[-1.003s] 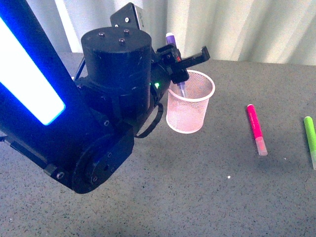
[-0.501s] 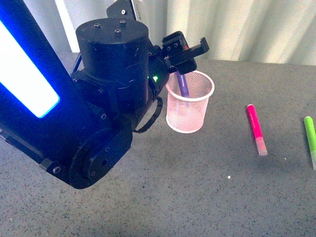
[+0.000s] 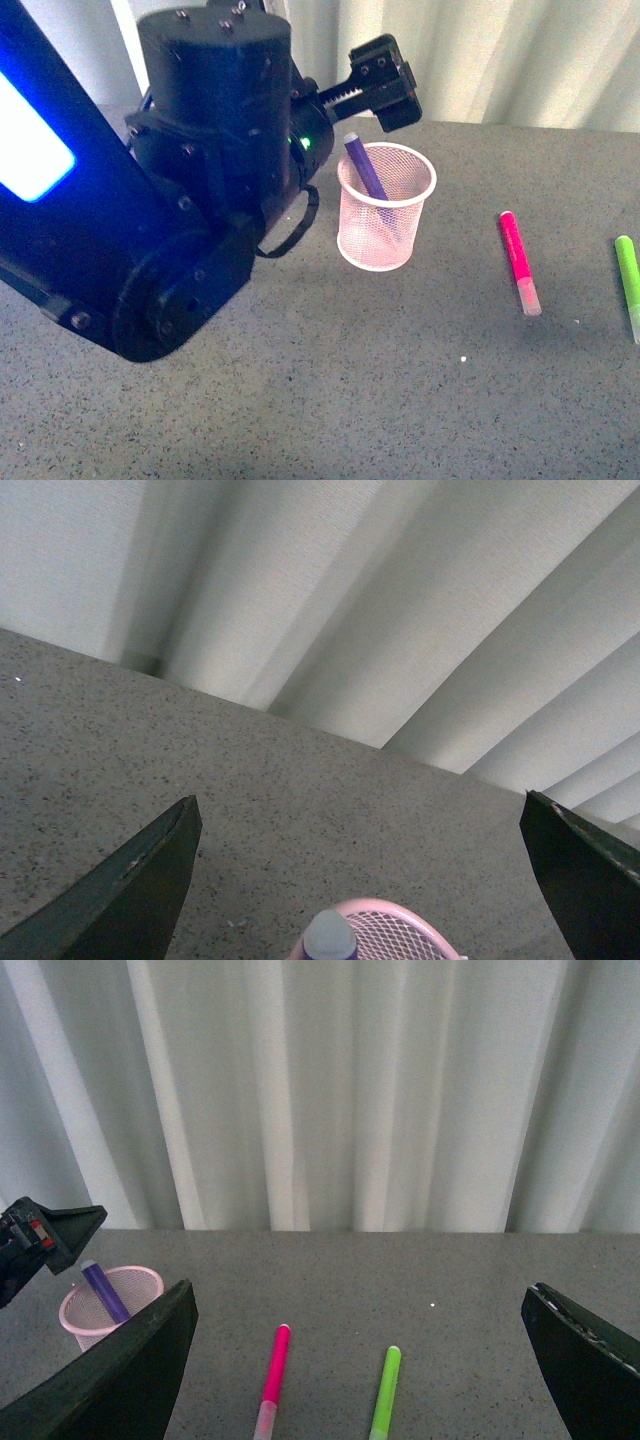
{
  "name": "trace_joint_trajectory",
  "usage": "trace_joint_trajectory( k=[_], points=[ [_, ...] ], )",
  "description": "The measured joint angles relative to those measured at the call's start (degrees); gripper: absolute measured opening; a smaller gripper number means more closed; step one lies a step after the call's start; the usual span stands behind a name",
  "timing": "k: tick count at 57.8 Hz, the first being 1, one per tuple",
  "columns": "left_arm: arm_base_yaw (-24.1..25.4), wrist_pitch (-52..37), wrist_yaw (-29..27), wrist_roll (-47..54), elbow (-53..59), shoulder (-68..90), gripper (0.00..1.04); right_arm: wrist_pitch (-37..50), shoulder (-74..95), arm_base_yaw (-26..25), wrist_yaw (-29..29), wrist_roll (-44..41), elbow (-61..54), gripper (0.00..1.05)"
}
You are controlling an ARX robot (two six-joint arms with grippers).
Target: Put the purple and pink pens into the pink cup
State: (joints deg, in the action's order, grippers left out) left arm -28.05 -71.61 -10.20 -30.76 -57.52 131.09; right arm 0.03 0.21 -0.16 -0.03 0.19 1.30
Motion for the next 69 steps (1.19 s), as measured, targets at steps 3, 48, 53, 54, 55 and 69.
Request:
trace_joint_trajectory(
  k=[3, 48, 53, 54, 55, 69],
  points=[
    [1.3, 3.1, 0.8, 1.0, 0.0, -2.1, 0.98, 0.0, 0.0, 0.0, 0.0, 0.0, 0.0, 0.98],
    [37.3, 66.5, 16.5, 24.2, 9.7, -52.4, 0.98, 0.0, 0.0, 0.0, 0.0, 0.0, 0.0, 0.98],
    [40.0, 67.9, 18.0, 26.8, 13.7, -56.5, 0.98, 0.0, 0.0, 0.0, 0.0, 0.0, 0.0, 0.98],
    [40.6, 68.1, 18.2, 27.1, 14.6, -57.5, 0.98, 0.0, 0.0, 0.0, 0.0, 0.0, 0.0, 0.98],
    [40.8, 68.3, 18.2, 27.3, 15.1, -57.9, 0.98, 0.0, 0.0, 0.0, 0.0, 0.0, 0.0, 0.98],
    [44.5, 69.5, 19.0, 29.5, 20.5, -63.0, 0.98, 0.0, 0.0, 0.0, 0.0, 0.0, 0.0, 0.98]
  ],
)
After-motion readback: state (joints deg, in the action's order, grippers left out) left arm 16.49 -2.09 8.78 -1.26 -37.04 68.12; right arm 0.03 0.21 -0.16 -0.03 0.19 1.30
